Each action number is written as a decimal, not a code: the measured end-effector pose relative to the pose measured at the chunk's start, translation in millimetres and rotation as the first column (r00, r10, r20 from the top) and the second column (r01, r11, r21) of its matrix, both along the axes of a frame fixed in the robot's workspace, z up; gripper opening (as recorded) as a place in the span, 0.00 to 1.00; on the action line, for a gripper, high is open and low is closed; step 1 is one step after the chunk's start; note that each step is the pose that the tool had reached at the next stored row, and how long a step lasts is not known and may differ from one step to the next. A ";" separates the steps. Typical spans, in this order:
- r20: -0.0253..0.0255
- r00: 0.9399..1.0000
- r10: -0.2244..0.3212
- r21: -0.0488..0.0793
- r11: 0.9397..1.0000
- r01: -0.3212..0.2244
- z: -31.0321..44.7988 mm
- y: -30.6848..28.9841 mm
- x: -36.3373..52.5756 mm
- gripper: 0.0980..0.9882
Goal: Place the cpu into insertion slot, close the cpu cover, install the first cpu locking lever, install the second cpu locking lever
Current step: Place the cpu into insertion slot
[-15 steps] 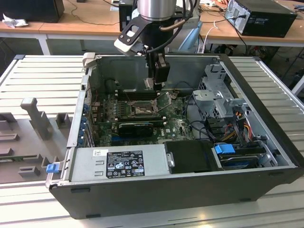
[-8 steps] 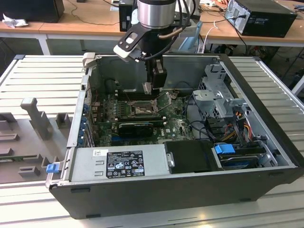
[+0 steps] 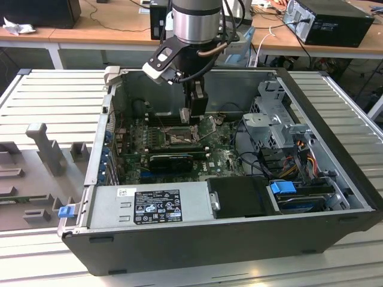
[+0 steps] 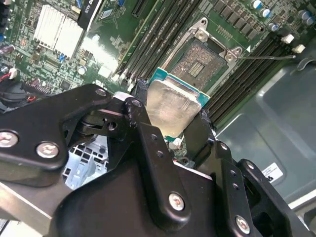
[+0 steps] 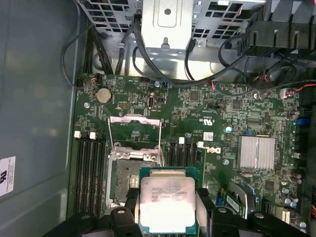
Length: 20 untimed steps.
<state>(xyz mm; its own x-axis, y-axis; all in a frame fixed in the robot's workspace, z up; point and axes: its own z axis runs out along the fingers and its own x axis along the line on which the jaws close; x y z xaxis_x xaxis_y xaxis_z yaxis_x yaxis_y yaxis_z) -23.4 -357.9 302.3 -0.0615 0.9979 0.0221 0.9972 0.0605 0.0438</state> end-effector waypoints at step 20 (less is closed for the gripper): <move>0.007 0.998 -0.062 0.001 0.998 0.062 -37.1 0.7 -3.0 0.49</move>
<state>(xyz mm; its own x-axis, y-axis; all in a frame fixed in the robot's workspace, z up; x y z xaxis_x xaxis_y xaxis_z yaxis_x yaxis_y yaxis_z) -26.3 -357.2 265.2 0.0007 0.9997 0.0227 0.9987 -0.0019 0.0508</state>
